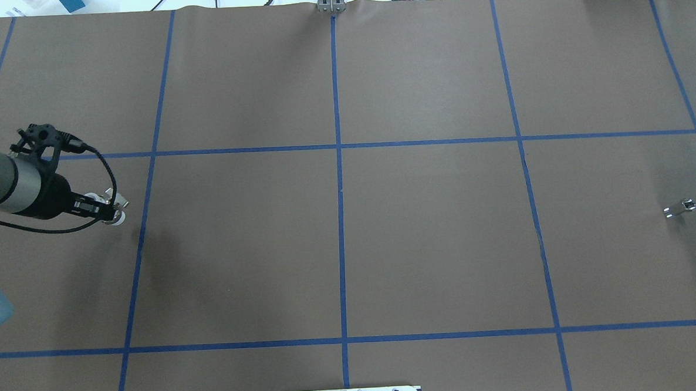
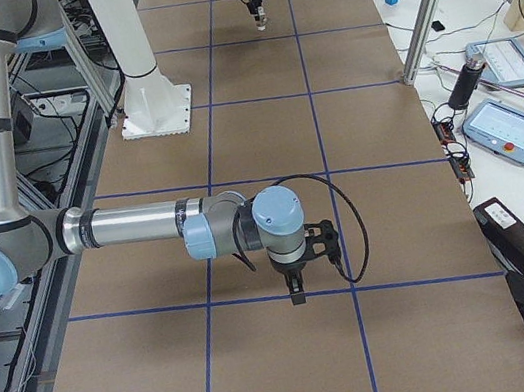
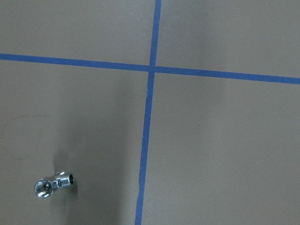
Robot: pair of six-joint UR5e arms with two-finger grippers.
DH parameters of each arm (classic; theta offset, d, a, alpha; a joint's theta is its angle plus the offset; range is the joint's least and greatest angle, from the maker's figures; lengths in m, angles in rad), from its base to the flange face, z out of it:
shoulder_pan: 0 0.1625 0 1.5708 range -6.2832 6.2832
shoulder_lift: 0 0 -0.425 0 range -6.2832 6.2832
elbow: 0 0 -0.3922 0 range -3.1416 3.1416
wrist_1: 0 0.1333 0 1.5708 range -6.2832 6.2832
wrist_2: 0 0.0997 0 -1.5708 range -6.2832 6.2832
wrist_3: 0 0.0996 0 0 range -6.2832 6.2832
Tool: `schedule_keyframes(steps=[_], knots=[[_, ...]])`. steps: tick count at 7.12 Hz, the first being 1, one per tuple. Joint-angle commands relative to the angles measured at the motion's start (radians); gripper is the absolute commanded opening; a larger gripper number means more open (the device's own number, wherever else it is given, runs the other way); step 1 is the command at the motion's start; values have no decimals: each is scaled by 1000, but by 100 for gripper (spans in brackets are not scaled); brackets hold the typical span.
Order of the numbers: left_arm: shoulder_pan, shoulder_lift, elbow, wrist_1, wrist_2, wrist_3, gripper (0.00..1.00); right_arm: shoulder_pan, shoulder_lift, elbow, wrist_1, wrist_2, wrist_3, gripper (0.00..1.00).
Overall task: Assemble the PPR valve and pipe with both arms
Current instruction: 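Carry the white fitting with the left gripper to the table center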
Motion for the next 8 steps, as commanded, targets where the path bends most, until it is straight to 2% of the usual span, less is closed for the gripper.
schedule_keyframes(steps=[1, 2, 4, 5, 6, 8], knots=[[25, -188, -13, 181, 5, -211, 0, 0, 0, 0, 0, -1, 0, 100], [86, -292, -4, 250, 19, -376, 0, 0, 0, -2, 0, -1, 0, 100], [224, -519, 50, 439, 144, -561, 0, 0, 0, -2, 0, -1, 0, 100], [265, -611, 120, 453, 166, -650, 0, 0, 0, -3, 0, -1, 0, 100], [301, -715, 230, 449, 210, -700, 0, 0, 0, -3, 0, -1, 0, 100], [324, -918, 479, 426, 226, -764, 0, 0, 0, -5, 0, -1, 0, 100]])
